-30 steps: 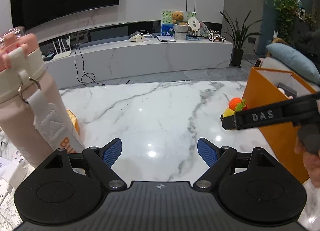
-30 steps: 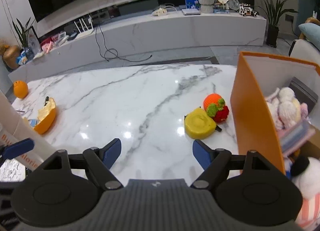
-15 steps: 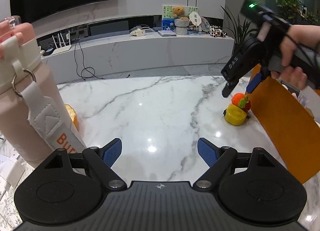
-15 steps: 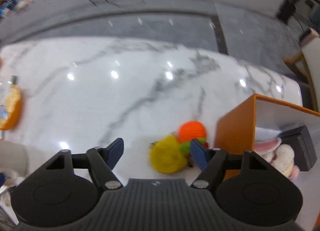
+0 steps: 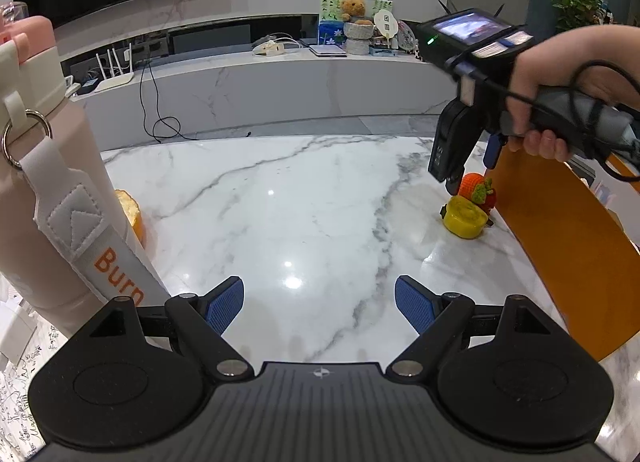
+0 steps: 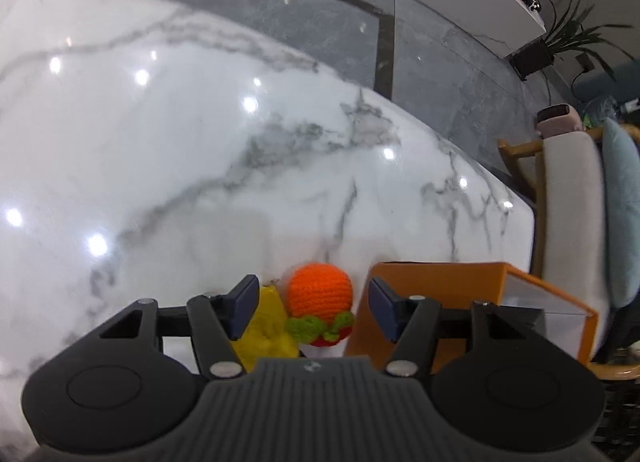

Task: Organize objects
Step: 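Move the right tool to the crocheted orange fruit plush and close on it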

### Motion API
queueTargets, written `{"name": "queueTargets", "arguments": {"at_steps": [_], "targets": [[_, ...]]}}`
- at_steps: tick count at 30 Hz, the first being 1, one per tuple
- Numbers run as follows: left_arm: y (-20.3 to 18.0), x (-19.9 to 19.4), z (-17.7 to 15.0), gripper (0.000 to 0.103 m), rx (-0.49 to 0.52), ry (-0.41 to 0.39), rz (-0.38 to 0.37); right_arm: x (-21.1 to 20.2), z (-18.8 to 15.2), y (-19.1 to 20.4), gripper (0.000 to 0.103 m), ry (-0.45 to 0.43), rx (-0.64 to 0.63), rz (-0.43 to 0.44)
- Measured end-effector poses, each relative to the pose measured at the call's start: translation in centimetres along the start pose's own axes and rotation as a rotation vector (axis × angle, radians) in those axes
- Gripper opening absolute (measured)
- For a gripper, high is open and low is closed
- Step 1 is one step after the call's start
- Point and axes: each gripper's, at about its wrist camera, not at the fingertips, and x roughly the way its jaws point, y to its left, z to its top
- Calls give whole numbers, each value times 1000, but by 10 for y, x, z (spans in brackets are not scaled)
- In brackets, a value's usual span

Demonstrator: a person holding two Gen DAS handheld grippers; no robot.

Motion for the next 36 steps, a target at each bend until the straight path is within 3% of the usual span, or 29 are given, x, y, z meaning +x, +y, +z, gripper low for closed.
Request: {"name": "queueTargets", "arguments": {"at_steps": [3, 6, 9, 17, 28, 36], "targets": [[-1, -1, 1, 98, 3, -1, -7, 6, 5, 2, 60, 38, -37, -2], [-2, -1, 1, 98, 6, 2, -11, 11, 12, -4, 50, 91, 8, 24], [-2, -1, 1, 98, 7, 3, -16, 17, 16, -7, 48, 122, 31, -4], [-4, 0, 1, 98, 12, 14, -24, 19, 14, -9, 49, 152, 100, 2], [-6, -2, 0, 98, 18, 7, -29, -11, -19, 24, 45, 152, 54, 180], [-1, 0, 3, 97, -5, 8, -25, -2, -29, 10, 47, 152, 87, 128]]}}
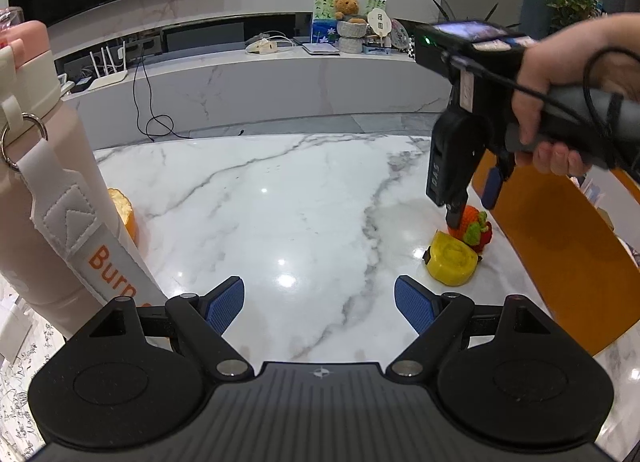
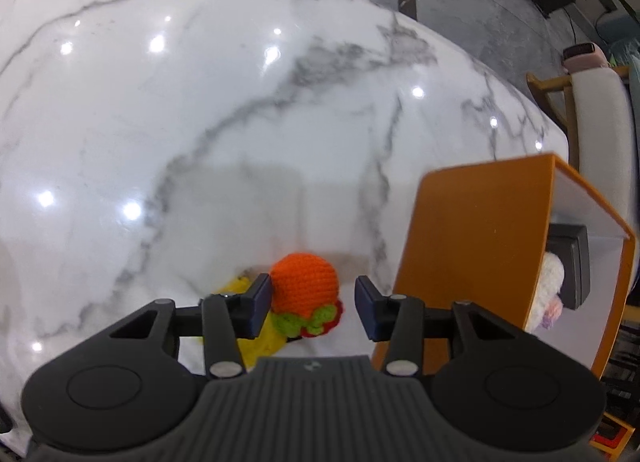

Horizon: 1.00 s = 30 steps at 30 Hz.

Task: Organize objects
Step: 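Move the right tool to the crocheted orange fruit plush and close on it, then lift the fruit plush with the right tool while the left tool approaches the yellow tape measure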

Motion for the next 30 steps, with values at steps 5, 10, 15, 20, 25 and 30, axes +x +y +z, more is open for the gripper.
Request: {"name": "queueTargets", "arguments": {"at_steps": [5, 10, 15, 20, 25, 30], "targets": [[0, 0, 0, 97, 4, -2, 1, 10, -2, 4, 45, 15, -4, -7], [-1, 2, 0, 97, 9, 0, 3, 19, -8, 9, 44, 29, -21, -50], [2, 2, 1, 96, -2, 2, -14, 12, -17, 6, 42, -48, -5, -45], [1, 5, 0, 96, 31, -8, -44, -22, -42, -14, 42, -147, 88, 87], [-11, 6, 3, 96, 85, -24, -11, -71, -96, -27, 42, -271, 104, 217], [-29, 14, 11, 96, 126, -22, -43, -83, -165, -31, 42, -329, 37, 277]]}}
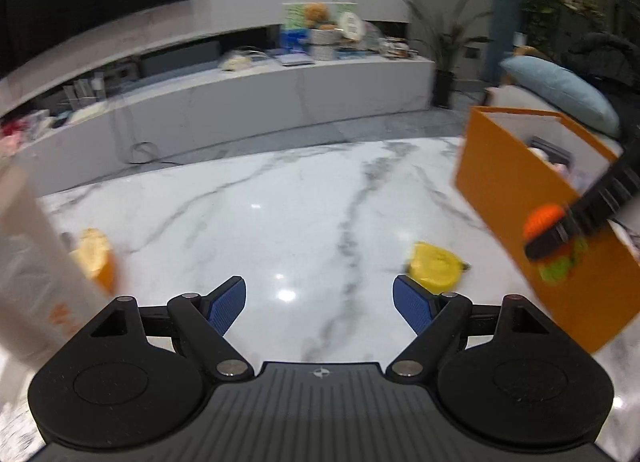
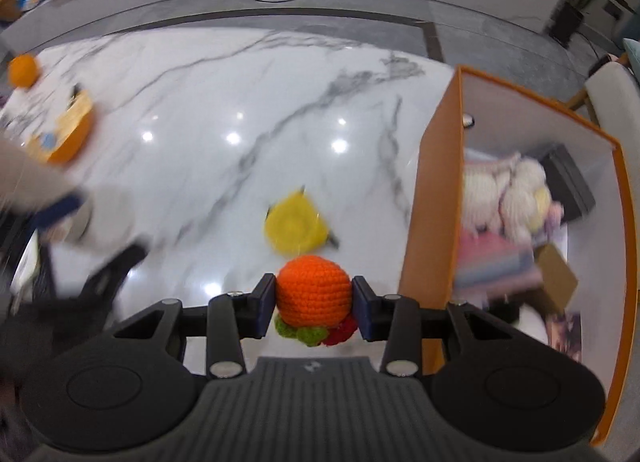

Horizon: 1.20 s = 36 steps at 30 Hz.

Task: Organize objects
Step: 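Lift the fruit plush with the right tool while the left tool approaches the yellow tape measure, then close the left tool on the yellow tape measure and lift it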

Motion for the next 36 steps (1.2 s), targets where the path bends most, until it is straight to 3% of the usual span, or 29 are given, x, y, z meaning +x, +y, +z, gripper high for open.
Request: {"name": "queueTargets", "arguments": {"at_steps": [6, 12, 15, 20, 25, 28, 33, 36], "targets": [[-28, 25, 7, 96, 45, 67, 3, -1, -69, -7, 42, 25, -54, 42], [-50, 54, 20, 96, 86, 137, -60, 7, -115, -6, 43, 14, -38, 121], [-59, 75, 27, 96, 125, 195, -134, 18, -131, -9, 43, 21, -3, 180], [-71, 104, 42, 96, 162, 255, -175, 29, -146, -17, 43, 39, 34, 230], [-86, 129, 45, 97, 284, 288, -106, 28, -151, -24, 43, 35, 45, 247], [-88, 134, 50, 97, 301, 278, -104, 29, -155, -27, 43, 40, 52, 264], [-92, 147, 45, 97, 317, 353, -159, 35, -155, -31, 43, 54, 61, 285], [-87, 148, 41, 98, 295, 350, -160, 31, -161, -30, 43, 54, 62, 294]]}}
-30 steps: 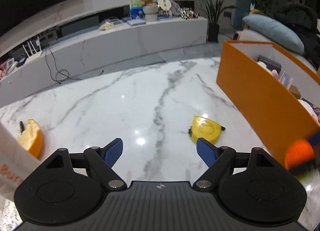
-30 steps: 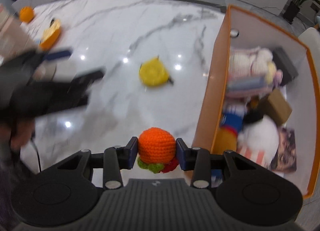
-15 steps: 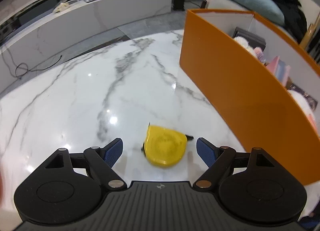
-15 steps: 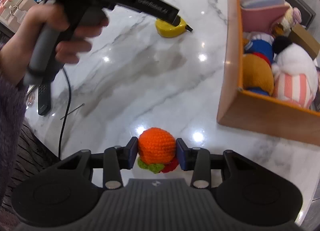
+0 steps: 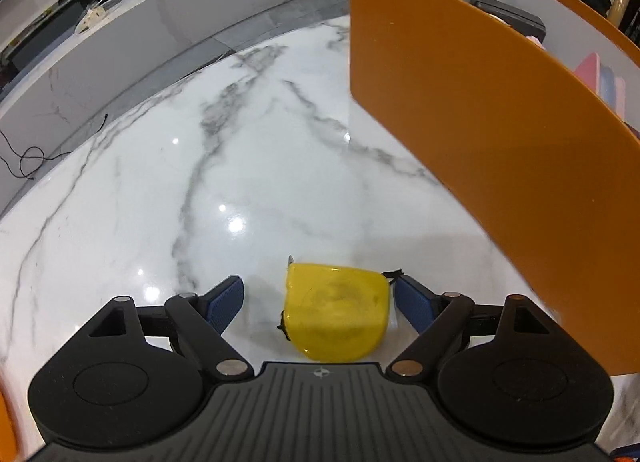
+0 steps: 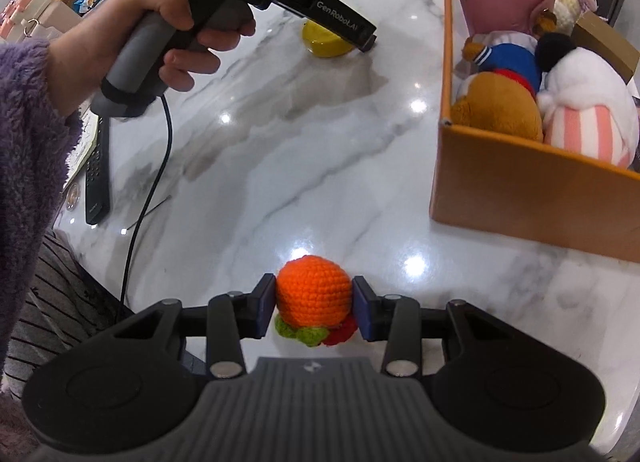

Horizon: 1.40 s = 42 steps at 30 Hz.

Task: Organize objects
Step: 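Close the left tool on the yellow tape measure and lift it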

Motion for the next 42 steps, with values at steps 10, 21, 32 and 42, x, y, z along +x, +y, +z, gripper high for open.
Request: {"name": "queueTargets", "arguments": {"at_steps": [10, 21, 32, 42], "targets": [[12, -3, -2, 69, -102, -40, -10, -4, -2, -5, 43, -5, -3, -5], [14, -5, -6, 75, -120, -7, 40, -6, -2, 3, 43, -5, -16, -6], [14, -12, -17, 80, -113, 11, 36, -8, -4, -5, 43, 5, -17, -8], [13, -14, -20, 65, -127, -28, 34, -4, -3, 2, 43, -7, -23, -24]]}}
